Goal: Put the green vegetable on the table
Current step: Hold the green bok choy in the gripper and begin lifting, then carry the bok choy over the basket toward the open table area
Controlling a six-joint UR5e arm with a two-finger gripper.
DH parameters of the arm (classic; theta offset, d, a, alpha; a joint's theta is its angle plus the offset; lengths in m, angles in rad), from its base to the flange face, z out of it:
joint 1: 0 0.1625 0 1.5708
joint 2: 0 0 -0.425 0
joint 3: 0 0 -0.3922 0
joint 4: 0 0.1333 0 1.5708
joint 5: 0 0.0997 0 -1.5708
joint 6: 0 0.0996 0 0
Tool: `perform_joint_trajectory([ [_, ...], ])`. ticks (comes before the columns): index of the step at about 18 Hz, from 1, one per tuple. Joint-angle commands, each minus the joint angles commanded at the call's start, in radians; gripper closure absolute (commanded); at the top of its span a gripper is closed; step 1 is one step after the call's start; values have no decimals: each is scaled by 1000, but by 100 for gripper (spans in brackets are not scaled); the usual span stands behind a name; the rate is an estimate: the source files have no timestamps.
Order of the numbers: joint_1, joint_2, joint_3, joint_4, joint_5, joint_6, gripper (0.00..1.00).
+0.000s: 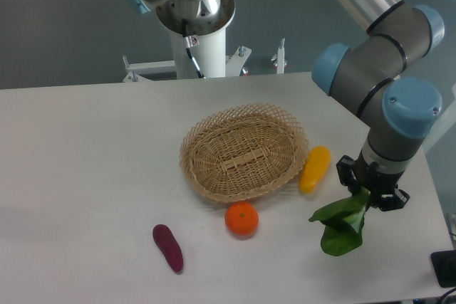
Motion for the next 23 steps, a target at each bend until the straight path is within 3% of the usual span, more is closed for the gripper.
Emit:
perform_joint_trajectory([
  [11, -9, 2, -3, -2, -5, -18, 66],
  [19, -70, 3, -6, 0, -3, -129, 66],
  [23, -129, 52, -67, 0, -2, -176, 66],
])
